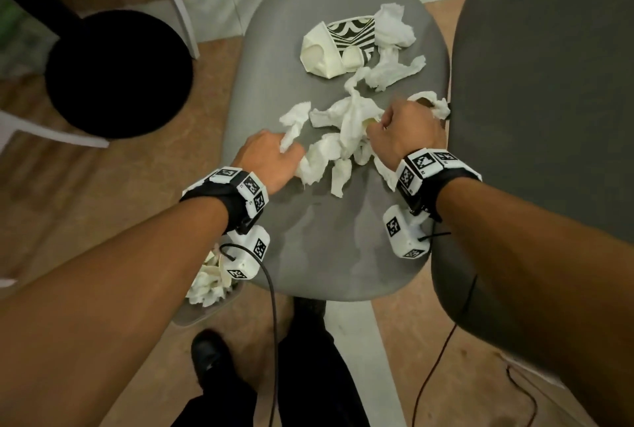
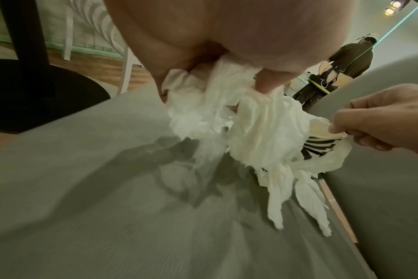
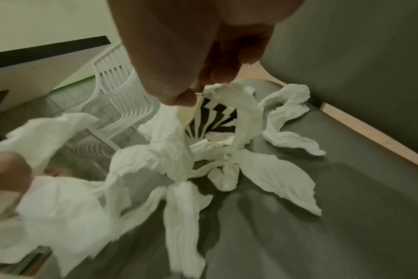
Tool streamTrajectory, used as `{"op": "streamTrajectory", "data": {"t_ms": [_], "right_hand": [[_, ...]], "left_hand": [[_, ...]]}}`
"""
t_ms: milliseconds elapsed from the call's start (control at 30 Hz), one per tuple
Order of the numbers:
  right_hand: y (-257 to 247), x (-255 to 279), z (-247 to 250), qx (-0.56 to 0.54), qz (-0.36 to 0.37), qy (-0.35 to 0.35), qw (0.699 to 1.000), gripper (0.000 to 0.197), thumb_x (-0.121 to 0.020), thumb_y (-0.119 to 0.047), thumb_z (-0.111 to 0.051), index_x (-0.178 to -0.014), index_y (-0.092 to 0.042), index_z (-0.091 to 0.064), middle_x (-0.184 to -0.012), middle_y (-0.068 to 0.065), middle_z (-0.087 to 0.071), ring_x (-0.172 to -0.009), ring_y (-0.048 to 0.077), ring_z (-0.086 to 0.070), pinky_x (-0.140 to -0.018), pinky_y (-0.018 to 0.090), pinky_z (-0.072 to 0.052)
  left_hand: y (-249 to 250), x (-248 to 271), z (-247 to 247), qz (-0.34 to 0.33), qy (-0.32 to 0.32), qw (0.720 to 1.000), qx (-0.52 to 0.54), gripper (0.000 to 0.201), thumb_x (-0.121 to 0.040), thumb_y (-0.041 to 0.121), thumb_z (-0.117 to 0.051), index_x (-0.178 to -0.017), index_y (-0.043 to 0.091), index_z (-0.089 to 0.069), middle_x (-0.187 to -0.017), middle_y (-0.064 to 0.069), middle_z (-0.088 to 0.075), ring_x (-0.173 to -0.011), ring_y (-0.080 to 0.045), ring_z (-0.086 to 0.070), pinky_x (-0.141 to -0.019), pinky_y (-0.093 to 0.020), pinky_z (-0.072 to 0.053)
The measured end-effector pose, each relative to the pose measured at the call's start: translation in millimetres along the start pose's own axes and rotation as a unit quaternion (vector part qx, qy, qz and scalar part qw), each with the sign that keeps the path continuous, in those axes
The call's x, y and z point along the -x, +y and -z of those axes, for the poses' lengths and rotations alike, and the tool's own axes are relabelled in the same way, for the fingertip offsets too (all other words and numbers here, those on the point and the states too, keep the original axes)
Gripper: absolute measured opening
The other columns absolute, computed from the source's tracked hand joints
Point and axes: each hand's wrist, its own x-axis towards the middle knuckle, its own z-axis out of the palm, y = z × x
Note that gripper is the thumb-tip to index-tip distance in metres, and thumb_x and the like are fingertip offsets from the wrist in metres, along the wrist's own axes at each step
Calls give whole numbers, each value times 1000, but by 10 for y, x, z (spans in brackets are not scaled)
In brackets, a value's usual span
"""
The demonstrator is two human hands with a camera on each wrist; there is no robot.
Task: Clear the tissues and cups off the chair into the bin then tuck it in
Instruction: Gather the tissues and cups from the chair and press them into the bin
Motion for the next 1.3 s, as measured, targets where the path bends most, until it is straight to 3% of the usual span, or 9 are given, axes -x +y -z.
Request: {"op": "streamTrajectory", "data": {"t_ms": [267,367,600,700,800,933,1033,1133,1300], "right_hand": [[-345,642,24,65,-32,-118,990,23,-75,-38,-54,-75,-15,-58,-75,6,-60,-68,29,-57,-62,30,-46],[-466,823,-6,13,-6,-157,988,28,-79,-38,-56,-84,-13,-65,-82,8,-64,-76,29,-60,-66,32,-51],[-819,1191,-220,-37,54,-210,976,16,-77,-37,-59,-77,-21,-63,-80,1,-67,-80,24,-63,-64,28,-49],[-946,1281,-268,-34,70,-189,979,17,-75,-39,-57,-73,-22,-60,-78,1,-65,-76,24,-62,-69,31,-54],[-1029,1299,-275,-32,75,-116,990,18,-73,-40,-52,-70,-23,-52,-73,0,-62,-70,26,-60,-64,31,-50],[-1116,1207,-222,-46,72,-72,994,21,-73,-43,-49,-71,-22,-52,-69,1,-61,-67,28,-56,-60,28,-39],[-1217,1121,-211,-68,97,-82,990,22,-72,-39,-50,-71,-18,-56,-64,-1,-60,-63,21,-56,-53,25,-33],[-1370,1069,-279,-81,123,-108,983,22,-75,-36,-50,-73,-15,-57,-62,0,-58,-61,21,-54,-50,25,-31],[-1643,1054,-575,-175,93,-202,959,23,-84,-27,-52,-73,-9,-59,-62,3,-55,-64,24,-53,-56,29,-39]], "left_hand": [[-418,510,37,18,4,999,-28,21,-74,17,-64,-59,9,-52,-85,-7,-52,-69,-27,-54,-57,-27,-38],[-498,673,88,24,11,999,-26,11,-77,10,-63,-83,3,-58,-86,-11,-59,-75,-31,-58,-58,-32,-43],[-825,977,71,58,-53,997,21,65,-80,9,-60,-136,30,-36,-106,0,-66,-87,-26,-67,-77,-38,-57],[-891,1051,104,40,-52,998,-17,32,-82,13,-53,-111,24,-59,-91,-3,-70,-83,-31,-67,-70,-35,-54],[-927,1119,136,63,-61,996,-27,16,-83,13,-51,-68,18,-54,-70,-5,-61,-77,-34,-64,-61,-29,-41],[-1047,1121,78,42,-103,994,-24,27,-74,47,-57,-93,27,-60,-87,4,-68,-81,-24,-65,-71,-33,-54],[-1058,1111,79,-10,-89,994,-57,35,-75,40,-67,-106,27,-58,-91,7,-66,-81,-21,-62,-73,-31,-51],[-1072,1116,126,-42,-77,994,-62,21,-81,25,-57,-100,23,-65,-91,-3,-72,-83,-28,-67,-75,-36,-54],[-1338,1282,328,95,-32,994,55,18,-75,28,-50,-70,18,-64,-70,1,-66,-69,-24,-63,-64,-32,-50]]}}
